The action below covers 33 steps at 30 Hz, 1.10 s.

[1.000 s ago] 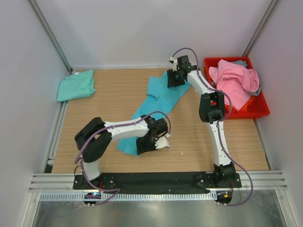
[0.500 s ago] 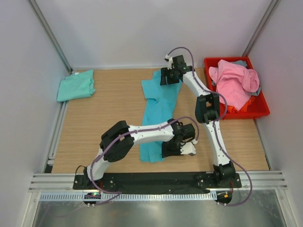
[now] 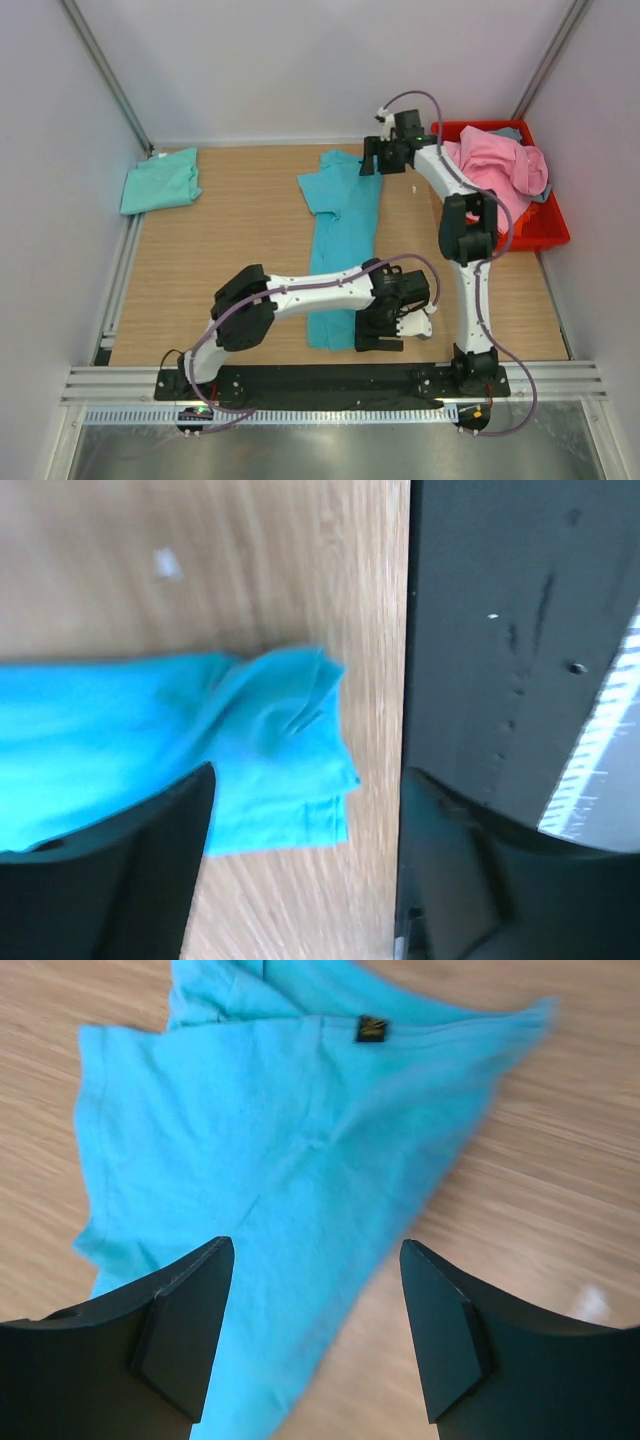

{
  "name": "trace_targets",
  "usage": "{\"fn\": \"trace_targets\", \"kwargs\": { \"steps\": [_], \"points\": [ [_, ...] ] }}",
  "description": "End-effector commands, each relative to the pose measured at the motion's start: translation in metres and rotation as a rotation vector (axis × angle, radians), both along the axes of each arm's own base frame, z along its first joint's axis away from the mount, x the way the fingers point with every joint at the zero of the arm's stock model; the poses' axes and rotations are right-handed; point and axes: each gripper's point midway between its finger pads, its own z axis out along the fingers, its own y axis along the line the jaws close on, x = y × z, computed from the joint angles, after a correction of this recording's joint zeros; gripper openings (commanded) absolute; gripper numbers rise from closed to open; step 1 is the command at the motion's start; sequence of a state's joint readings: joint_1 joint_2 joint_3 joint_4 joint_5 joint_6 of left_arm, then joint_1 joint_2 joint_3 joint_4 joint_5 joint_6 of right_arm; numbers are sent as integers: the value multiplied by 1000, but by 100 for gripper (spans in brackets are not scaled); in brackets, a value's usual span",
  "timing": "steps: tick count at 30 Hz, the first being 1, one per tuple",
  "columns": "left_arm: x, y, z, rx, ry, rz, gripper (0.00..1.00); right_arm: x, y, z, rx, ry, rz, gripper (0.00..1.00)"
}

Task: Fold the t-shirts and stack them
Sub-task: Fold the tshirt

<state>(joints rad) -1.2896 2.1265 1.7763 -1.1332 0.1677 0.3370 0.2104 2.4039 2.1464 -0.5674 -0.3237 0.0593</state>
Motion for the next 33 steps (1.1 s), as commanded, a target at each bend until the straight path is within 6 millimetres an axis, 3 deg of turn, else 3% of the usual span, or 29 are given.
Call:
{"fn": "trace_targets", "kwargs": {
  "steps": [1,2,3,4,5,6,7,8,9,10,11,12,13,14,15,17,21,24,27,29,33],
  "points": [
    [8,-17,89,-254,-92,53,79,-4,-42,178,70,-355,-79,74],
    [14,-16,99,-277,-128,78,81,-23,-49,196,93,-373,-99,74],
    [17,-16,120,-342,-154,98,85,-34,-51,198,110,-365,-106,74],
    [21,-12,124,-355,-163,126,99,-45,-56,201,119,-363,-114,75],
    [30,-7,131,-373,-162,186,100,-61,-54,178,132,-297,-120,75],
    [37,-5,137,-395,-169,225,99,-81,-51,192,167,-305,-101,75],
    [43,4,140,-408,-158,273,99,-94,-47,183,191,-269,-90,75],
    [61,14,140,-420,-122,382,100,-113,-44,151,217,-167,-98,74],
    [75,14,142,-463,-106,460,99,-133,-34,151,266,-130,-57,74],
    [81,28,134,-460,-63,547,100,-147,-29,138,300,-68,-43,73],
    [106,45,130,-471,17,738,100,-169,-26,108,318,41,-38,73],
    [115,44,130,-522,71,812,99,-182,-21,98,362,114,-39,73],
    [116,61,110,-497,119,895,98,-209,-14,73,414,221,-25,73],
    [132,76,103,-509,168,1043,95,-213,-11,71,460,210,-11,73],
    [129,82,85,-509,237,1090,92,-221,-9,65,503,247,-31,73],
    [141,97,73,-520,290,1204,86,-238,-9,47,521,285,-39,74],
    [133,124,40,-452,367,1347,81,-270,-2,14,581,496,-60,75],
    [126,135,31,-442,406,1406,77,-286,-1,5,593,581,-69,74],
    [111,141,26,-429,494,1447,69,-319,-3,-2,586,689,-62,72],
    [101,139,23,-416,553,1463,65,-351,-9,-16,556,764,-104,75],
    [93,138,11,-396,609,1475,61,-391,-20,-18,500,764,-151,75]
  ]
}}
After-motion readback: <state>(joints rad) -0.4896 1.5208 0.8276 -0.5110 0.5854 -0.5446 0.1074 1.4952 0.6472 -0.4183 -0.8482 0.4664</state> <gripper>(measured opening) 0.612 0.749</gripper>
